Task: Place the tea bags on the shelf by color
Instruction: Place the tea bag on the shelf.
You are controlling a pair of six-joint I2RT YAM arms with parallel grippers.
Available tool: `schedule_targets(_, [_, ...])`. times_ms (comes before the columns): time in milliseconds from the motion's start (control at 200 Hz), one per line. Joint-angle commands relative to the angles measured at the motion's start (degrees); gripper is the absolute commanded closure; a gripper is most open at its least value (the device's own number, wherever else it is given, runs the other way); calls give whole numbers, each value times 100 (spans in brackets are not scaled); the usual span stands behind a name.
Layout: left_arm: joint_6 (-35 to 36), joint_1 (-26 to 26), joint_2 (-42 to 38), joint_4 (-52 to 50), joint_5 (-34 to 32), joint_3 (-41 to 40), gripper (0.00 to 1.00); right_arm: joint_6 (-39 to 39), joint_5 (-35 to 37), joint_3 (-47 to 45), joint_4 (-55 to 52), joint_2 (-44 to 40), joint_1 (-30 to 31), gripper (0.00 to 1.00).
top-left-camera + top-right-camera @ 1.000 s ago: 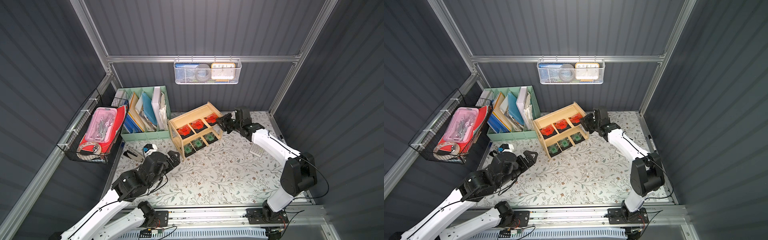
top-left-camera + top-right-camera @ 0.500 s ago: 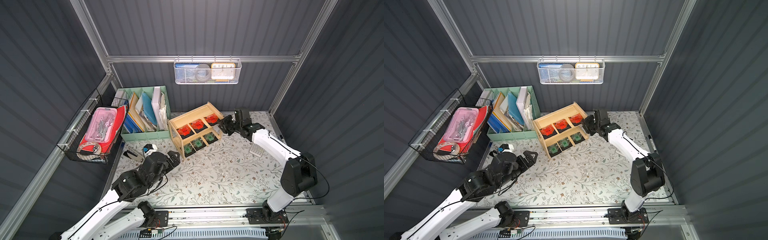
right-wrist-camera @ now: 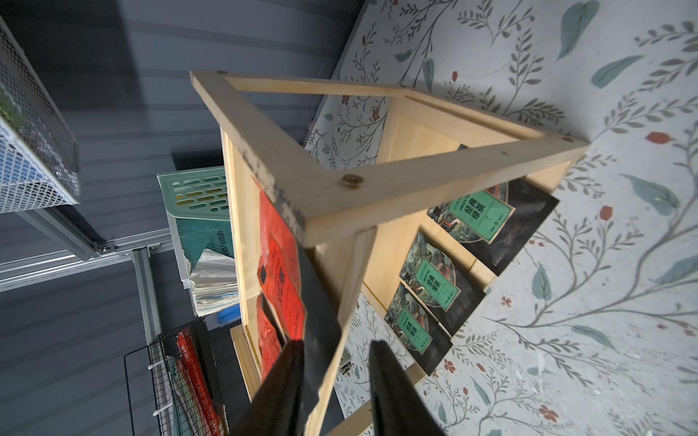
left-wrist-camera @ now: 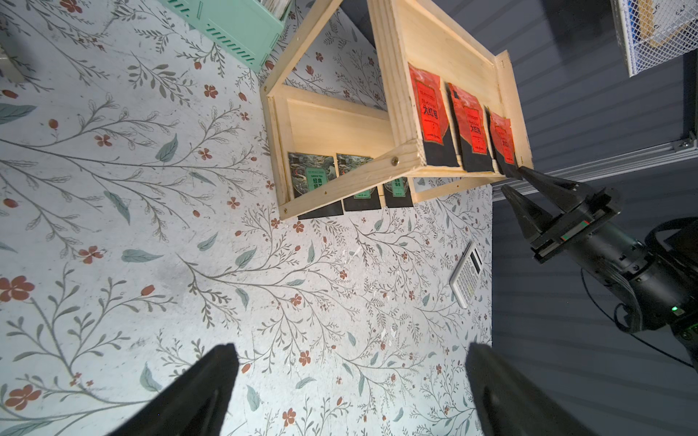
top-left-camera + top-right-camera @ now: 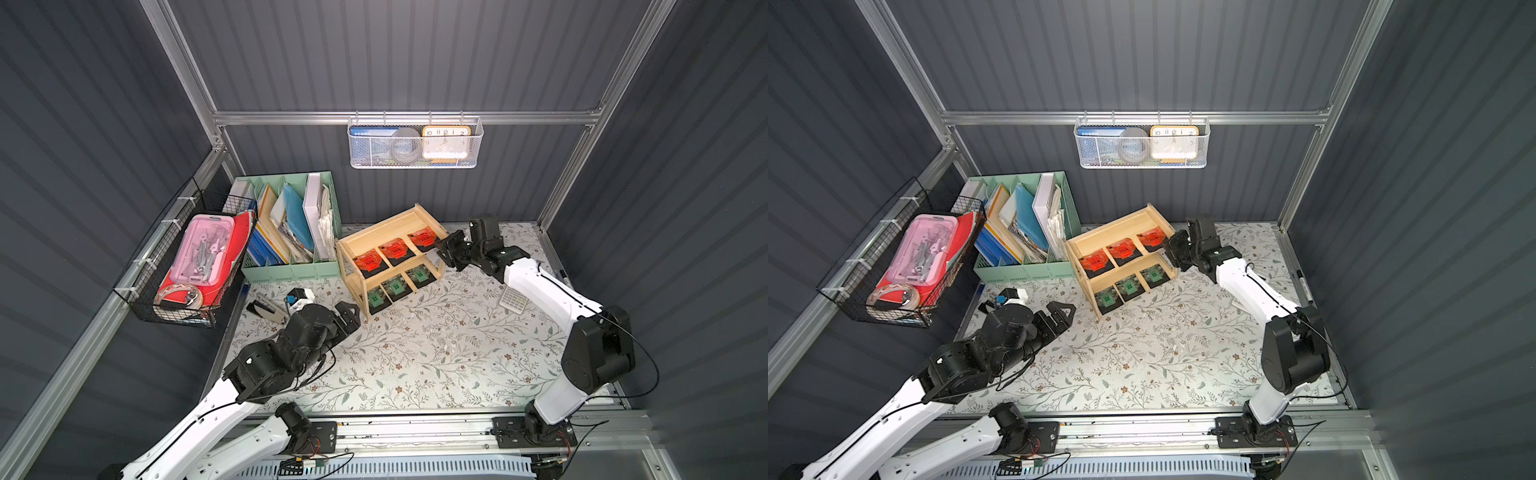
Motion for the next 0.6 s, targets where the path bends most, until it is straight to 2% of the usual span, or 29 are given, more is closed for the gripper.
schedule_targets(0, [110, 23, 51, 60, -160, -56, 0, -244, -109, -129, -223, -391, -58, 66])
schedule_targets(170, [250, 22, 201, 207, -223, -49, 0, -427, -164, -679, -346, -1007, -148, 65])
schedule_targets(250, [298, 30, 276, 212, -362, -46, 0, -563, -145, -964, -523, -1353, -201, 57])
schedule_targets(305, [346, 23, 350, 132, -565, -41, 0, -758, -97, -1150, -706, -1610, -242, 46])
schedule_targets(345, [429, 27, 401, 87, -726, -41, 0, -924, 3, -1273, -871, -1814, -260, 33])
schedule_targets(365, [483, 25, 421, 59, -826, -36, 0, -996, 52, -1348, -939, -1911, -276, 23])
schedule_targets(390, [606, 23, 446, 73, -926, -47, 0, -1076, 82, -1431, -1049, -2052, -303, 4])
schedule_targets(400, [664, 27, 445, 90, -970, -50, 0, -1124, 91, -1473, -1069, -2111, -319, 2])
schedule_targets(595, [1932, 22, 405, 606, -1915, -405, 0, -2070, 409, -2103, -1856, -3146, -576, 1])
